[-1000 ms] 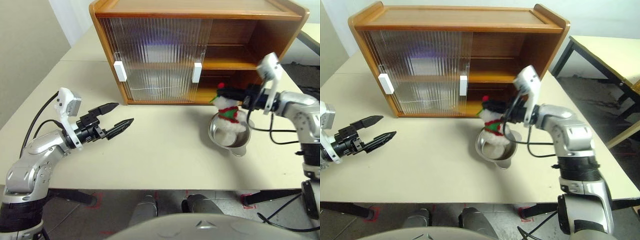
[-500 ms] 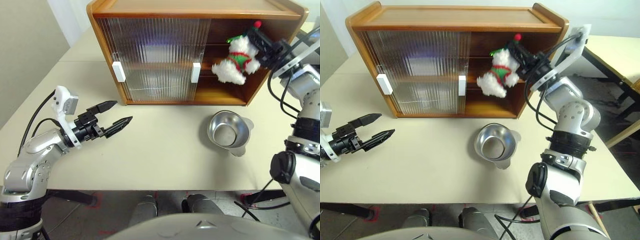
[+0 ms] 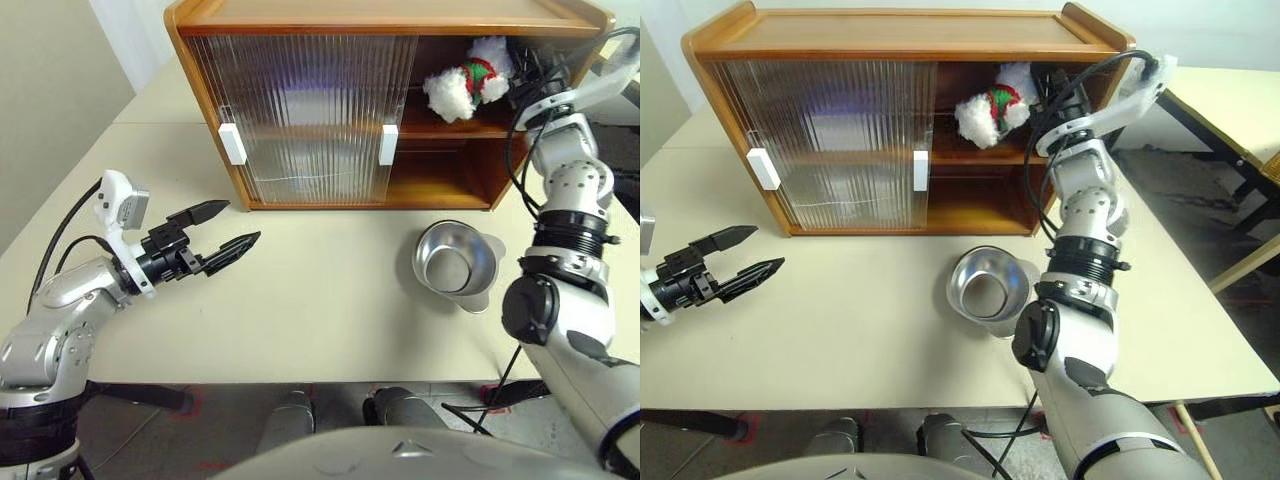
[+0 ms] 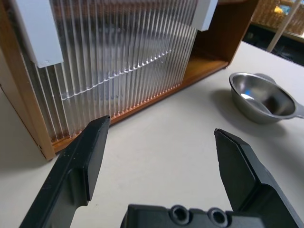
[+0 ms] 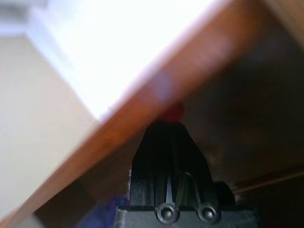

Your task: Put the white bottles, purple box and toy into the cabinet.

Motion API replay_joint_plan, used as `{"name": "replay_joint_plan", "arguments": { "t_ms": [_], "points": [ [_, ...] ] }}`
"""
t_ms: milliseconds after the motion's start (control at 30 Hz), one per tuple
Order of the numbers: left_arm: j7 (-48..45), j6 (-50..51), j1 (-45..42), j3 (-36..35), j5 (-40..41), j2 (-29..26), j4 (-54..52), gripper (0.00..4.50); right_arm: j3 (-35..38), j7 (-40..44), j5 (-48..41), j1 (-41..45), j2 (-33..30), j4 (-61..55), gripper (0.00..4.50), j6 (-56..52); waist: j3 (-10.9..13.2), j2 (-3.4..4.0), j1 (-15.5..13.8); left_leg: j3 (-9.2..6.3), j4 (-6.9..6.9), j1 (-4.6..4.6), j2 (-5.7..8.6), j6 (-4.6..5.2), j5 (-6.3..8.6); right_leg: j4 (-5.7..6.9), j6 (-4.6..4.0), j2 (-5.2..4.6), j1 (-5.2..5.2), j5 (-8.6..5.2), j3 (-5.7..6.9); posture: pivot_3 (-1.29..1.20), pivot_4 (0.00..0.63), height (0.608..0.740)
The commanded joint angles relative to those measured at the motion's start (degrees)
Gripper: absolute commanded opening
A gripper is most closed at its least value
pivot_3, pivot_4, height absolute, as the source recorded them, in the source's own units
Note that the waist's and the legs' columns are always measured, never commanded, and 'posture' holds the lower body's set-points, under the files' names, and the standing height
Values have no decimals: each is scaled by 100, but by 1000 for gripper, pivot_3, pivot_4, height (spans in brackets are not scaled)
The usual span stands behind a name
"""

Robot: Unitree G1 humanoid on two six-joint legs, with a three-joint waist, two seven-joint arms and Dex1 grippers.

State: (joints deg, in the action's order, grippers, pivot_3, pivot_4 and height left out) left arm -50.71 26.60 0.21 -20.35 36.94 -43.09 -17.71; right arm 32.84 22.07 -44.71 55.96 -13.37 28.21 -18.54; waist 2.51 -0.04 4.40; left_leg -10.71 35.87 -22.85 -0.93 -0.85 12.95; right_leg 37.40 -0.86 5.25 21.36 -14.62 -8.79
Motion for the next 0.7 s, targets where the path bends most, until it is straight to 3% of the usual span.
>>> {"name": "replay_joint_plan", "arguments": {
  "t_ms": [33, 400, 700],
  "points": [
    [-43, 38, -28, -176, 80, -133, -67, 4500, 181, -171, -54, 191, 70, 445, 40, 461, 1, 2, -8, -1, 0, -3, 0, 0, 0, 0, -1, 0, 3, 0, 1, -101, 57, 740],
    [-18, -23, 25, -114, 104, -67, -108, 4500, -55, -208, 635, 760, 217, 1737, 40, 2105, 8, 18, 40, 3, -4, -21, -18, 2, 1, 5, -14, 1, 24, 9, 4, -101, 66, 740],
    [-44, -61, 118, -46, 98, -23, -211, 4500, -53, -293, 979, 1083, 237, 2730, 40, 2775, 12, 25, 43, 4, -6, -23, -31, 2, 1, 6, -25, 3, 29, 15, 4, -103, 74, 740]
  ]
}}
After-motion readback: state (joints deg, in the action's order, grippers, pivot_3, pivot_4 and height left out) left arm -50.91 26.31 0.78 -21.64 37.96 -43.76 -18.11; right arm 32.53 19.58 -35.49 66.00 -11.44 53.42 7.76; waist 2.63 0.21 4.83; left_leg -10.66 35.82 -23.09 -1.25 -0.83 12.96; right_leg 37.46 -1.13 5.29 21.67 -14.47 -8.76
